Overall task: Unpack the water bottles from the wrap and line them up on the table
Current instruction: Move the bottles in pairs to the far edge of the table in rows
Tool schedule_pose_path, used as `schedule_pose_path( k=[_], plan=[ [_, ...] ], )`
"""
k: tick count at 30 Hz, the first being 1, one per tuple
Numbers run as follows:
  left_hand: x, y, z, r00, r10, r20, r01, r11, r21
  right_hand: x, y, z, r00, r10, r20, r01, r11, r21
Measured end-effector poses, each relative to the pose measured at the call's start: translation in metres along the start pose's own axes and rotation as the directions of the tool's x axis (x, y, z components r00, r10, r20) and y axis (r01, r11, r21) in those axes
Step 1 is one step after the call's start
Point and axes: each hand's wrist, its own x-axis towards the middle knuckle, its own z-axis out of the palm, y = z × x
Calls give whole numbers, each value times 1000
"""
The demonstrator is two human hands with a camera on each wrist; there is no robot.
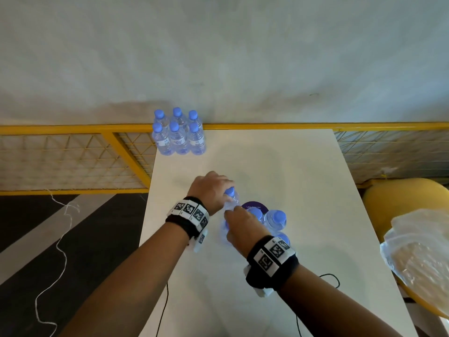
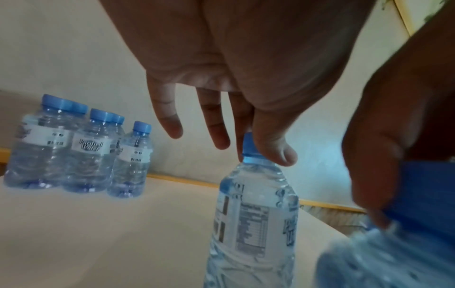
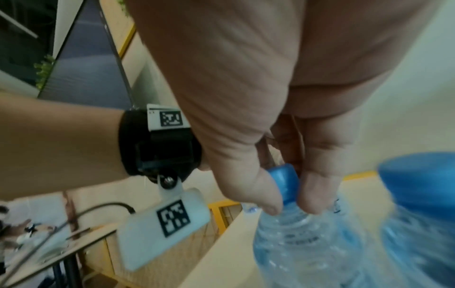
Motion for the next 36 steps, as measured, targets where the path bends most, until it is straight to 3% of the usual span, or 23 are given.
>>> schedule_pose_path(
  k=[5,10,22,29,33,36],
  plan=[
    [57,-29,-43,996,9,-90,-11,1000,-19,38,-7,-67,997,0,-80,10,992,129],
    [130,-70,-71,994,-42,-99,45,999,31,112,-5,-111,991,39,-125,-24,993,120],
    [224,-152,-63,977,-211,-35,214,965,154,258,29,-96,987,70,-142,-68,997,21],
    [260,-187,-49,988,-154,18,151,982,110,305,28,-111,987,-7,-159,-5,997,-74],
    [258,-181,-52,991,-130,10,128,985,118,320,27,-115,983,-13,-185,-3,996,-85],
    [253,-175,-57,980,-198,28,195,978,74,323,23,-113,981,-2,-196,-15,996,-86]
  ],
)
